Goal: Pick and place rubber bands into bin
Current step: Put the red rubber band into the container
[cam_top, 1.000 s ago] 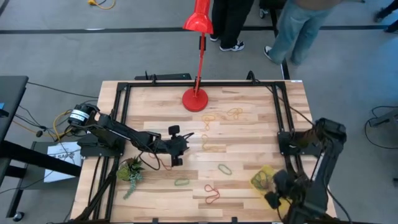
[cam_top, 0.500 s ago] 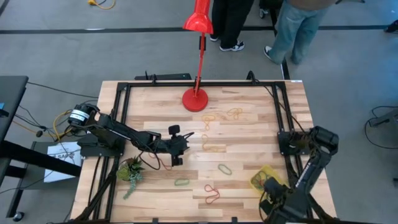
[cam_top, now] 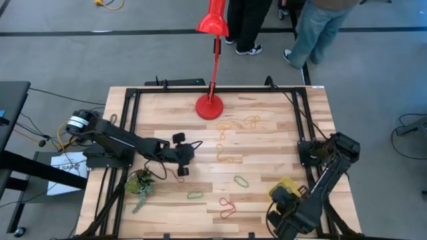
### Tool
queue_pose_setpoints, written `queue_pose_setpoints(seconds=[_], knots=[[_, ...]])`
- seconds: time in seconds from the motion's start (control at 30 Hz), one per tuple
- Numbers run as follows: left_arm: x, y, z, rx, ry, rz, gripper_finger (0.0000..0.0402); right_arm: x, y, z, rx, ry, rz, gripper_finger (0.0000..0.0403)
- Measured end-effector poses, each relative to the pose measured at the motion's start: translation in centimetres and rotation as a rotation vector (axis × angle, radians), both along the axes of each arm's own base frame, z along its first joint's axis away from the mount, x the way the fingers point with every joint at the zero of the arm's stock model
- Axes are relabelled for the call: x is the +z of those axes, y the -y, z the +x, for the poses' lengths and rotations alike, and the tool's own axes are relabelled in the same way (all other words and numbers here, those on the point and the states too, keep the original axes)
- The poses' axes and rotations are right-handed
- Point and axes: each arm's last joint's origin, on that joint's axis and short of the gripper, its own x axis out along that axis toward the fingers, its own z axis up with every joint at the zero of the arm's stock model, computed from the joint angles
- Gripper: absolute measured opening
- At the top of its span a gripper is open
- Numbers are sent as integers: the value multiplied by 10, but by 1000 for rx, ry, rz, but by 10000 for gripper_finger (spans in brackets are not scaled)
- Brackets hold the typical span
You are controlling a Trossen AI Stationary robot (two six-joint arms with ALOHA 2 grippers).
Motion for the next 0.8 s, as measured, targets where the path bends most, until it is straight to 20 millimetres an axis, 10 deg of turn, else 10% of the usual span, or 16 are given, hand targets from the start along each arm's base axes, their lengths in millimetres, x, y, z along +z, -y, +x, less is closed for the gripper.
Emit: queue_pose_setpoints(seconds=[0.37,0.8], knots=[[1,44,-40,-211,-255,-138,105,33,-5,17,382,770,-541,87],[-37,75,-40,-276,-341,15,105,13,0,59,486,797,-563,87]])
